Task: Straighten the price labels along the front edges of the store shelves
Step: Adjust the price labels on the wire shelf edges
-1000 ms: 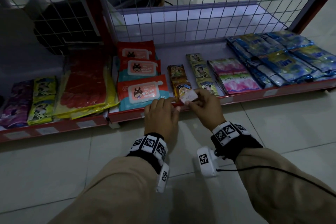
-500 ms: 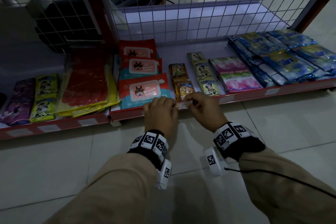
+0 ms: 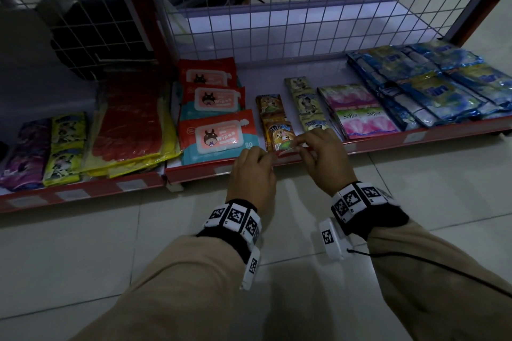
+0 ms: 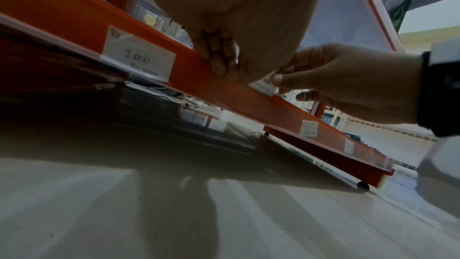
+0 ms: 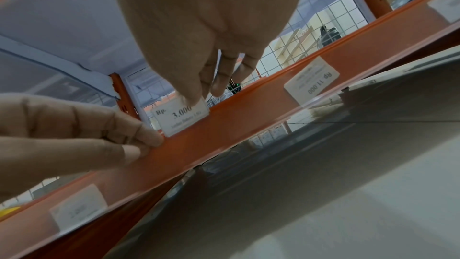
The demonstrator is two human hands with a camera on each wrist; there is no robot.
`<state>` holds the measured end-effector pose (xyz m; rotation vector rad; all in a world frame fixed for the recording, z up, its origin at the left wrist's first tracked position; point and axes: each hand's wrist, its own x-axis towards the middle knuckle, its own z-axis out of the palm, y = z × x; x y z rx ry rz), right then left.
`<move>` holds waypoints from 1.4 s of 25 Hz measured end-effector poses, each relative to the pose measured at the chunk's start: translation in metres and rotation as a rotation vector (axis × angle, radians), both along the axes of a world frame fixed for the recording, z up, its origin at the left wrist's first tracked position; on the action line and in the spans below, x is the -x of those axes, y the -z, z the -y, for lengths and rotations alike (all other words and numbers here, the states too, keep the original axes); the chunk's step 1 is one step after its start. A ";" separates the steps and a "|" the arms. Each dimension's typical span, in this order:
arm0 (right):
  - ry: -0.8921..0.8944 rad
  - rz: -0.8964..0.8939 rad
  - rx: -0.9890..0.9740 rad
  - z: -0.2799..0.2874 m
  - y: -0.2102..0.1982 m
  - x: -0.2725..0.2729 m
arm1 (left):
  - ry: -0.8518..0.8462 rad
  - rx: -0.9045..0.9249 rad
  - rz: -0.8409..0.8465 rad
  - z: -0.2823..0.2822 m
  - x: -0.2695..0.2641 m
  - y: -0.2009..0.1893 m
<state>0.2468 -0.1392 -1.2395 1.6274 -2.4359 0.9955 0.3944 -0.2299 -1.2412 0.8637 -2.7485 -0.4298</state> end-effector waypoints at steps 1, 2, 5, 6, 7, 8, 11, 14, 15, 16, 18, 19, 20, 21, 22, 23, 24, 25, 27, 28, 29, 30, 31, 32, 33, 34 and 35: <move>-0.002 -0.009 -0.011 0.000 0.000 0.001 | -0.006 -0.003 -0.004 0.000 0.001 0.000; -0.006 -0.018 -0.026 -0.001 0.001 0.001 | -0.011 0.006 -0.002 0.001 0.001 -0.001; -0.029 -0.039 -0.059 -0.003 0.004 -0.001 | 0.001 0.059 0.037 -0.002 0.005 -0.001; -0.031 -0.050 -0.065 -0.003 0.005 -0.002 | -0.002 0.063 0.050 -0.002 0.005 -0.001; -0.029 -0.067 -0.076 -0.004 0.005 -0.002 | -0.010 0.059 0.056 -0.003 0.006 0.000; -0.025 -0.090 -0.097 -0.005 0.006 -0.001 | -0.015 0.057 0.058 -0.003 0.006 0.001; -0.027 -0.166 -0.168 -0.008 0.007 0.003 | -0.014 0.080 0.070 -0.002 0.008 0.003; -0.060 -0.228 -0.169 -0.008 0.008 0.003 | -0.015 0.090 0.069 -0.003 0.008 0.005; -0.066 -0.240 -0.166 -0.008 0.009 0.003 | -0.014 0.094 0.064 -0.003 0.008 0.005; -0.070 -0.249 -0.164 -0.008 0.009 0.004 | -0.013 0.099 0.060 -0.004 0.008 0.006; -0.074 -0.268 -0.166 -0.010 0.012 0.005 | -0.012 0.110 0.068 -0.004 0.008 0.006; -0.073 -0.271 -0.167 -0.011 0.013 0.005 | -0.014 0.113 0.077 -0.004 0.009 0.005; -0.069 -0.266 -0.167 -0.011 0.014 0.004 | -0.018 0.116 0.088 -0.004 0.010 0.005; -0.064 -0.258 -0.166 -0.011 0.014 0.003 | -0.022 0.117 0.097 -0.004 0.010 0.005; -0.058 -0.251 -0.168 -0.011 0.015 0.003 | -0.024 0.115 0.103 -0.005 0.010 0.005; -0.055 -0.247 -0.173 -0.011 0.015 0.002 | -0.024 0.112 0.105 -0.005 0.010 0.006; -0.055 -0.246 -0.178 -0.011 0.015 0.003 | -0.021 0.107 0.108 -0.005 0.009 0.006; -0.056 -0.246 -0.181 -0.012 0.015 0.003 | -0.015 0.107 0.112 -0.004 0.008 0.007; -0.051 -0.239 -0.178 -0.012 0.015 0.004 | -0.001 0.114 0.124 -0.003 0.007 0.007; -0.046 -0.229 -0.173 -0.013 0.014 0.004 | 0.000 0.113 0.125 -0.003 0.007 0.007; -0.043 -0.222 -0.166 -0.014 0.014 0.004 | -0.001 0.108 0.122 -0.003 0.007 0.006; -0.043 -0.225 -0.163 -0.015 0.014 0.004 | -0.002 0.101 0.115 -0.004 0.007 0.006; -0.040 -0.237 -0.163 -0.017 0.015 0.005 | 0.000 0.096 0.103 -0.004 0.006 0.006; -0.030 -0.254 -0.167 -0.019 0.015 0.007 | 0.005 0.094 0.085 -0.003 0.005 0.006; -0.009 -0.268 -0.169 -0.022 0.015 0.010 | 0.009 0.096 0.064 -0.003 0.004 0.007; 0.021 -0.281 -0.169 -0.026 0.014 0.013 | 0.015 0.099 0.042 -0.002 0.003 0.007; 0.053 -0.295 -0.164 -0.029 0.015 0.016 | 0.018 0.101 0.023 -0.002 0.002 0.007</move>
